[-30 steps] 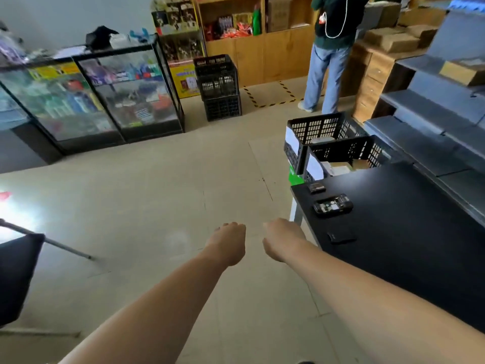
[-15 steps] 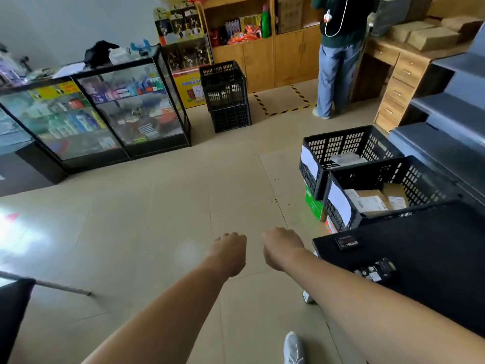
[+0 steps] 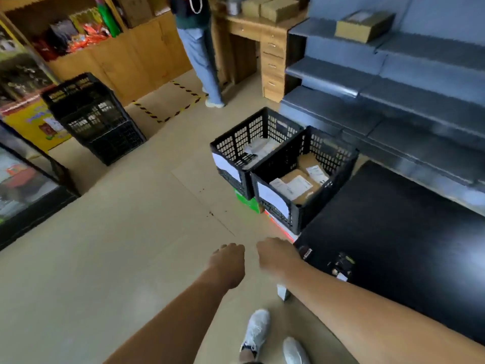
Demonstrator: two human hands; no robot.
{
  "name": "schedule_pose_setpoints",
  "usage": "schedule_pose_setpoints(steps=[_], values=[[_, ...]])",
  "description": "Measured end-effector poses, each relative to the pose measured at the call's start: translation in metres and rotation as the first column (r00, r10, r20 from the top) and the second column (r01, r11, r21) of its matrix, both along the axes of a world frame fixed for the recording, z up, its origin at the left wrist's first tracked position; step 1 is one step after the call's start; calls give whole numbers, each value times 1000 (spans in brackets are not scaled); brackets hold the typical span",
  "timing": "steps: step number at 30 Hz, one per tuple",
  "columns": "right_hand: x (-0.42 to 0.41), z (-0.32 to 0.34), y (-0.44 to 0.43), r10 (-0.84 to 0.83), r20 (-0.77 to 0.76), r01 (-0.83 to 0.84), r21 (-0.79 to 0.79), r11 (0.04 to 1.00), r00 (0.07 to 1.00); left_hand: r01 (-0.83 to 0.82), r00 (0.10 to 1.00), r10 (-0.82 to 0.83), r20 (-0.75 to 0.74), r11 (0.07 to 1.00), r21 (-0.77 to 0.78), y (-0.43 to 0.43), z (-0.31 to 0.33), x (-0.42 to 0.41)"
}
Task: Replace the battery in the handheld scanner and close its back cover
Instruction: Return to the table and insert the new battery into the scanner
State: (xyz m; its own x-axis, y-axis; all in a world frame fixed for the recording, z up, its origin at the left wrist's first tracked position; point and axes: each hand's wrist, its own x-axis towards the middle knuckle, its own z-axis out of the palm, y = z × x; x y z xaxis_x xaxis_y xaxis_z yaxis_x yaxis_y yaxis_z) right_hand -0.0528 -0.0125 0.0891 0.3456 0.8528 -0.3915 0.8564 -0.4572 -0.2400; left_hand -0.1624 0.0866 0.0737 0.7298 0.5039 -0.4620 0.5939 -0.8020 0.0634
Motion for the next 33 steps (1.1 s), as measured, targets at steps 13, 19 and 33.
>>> schedule_pose_setpoints(steps=[13, 19, 33], values=[[2, -83, -91, -841, -225, 834, -155, 529, 492, 357, 931, -354, 84, 844, -401, -32, -87, 114], [20, -112, -56, -902, -407, 970, -122, 212, 146, 180, 968, -63, 245, 851, -494, -24, -107, 128], [38, -146, -27, -900, -418, 985, -159, -60, -123, -76, 968, 218, 121, 723, -687, -30, -140, 134]])
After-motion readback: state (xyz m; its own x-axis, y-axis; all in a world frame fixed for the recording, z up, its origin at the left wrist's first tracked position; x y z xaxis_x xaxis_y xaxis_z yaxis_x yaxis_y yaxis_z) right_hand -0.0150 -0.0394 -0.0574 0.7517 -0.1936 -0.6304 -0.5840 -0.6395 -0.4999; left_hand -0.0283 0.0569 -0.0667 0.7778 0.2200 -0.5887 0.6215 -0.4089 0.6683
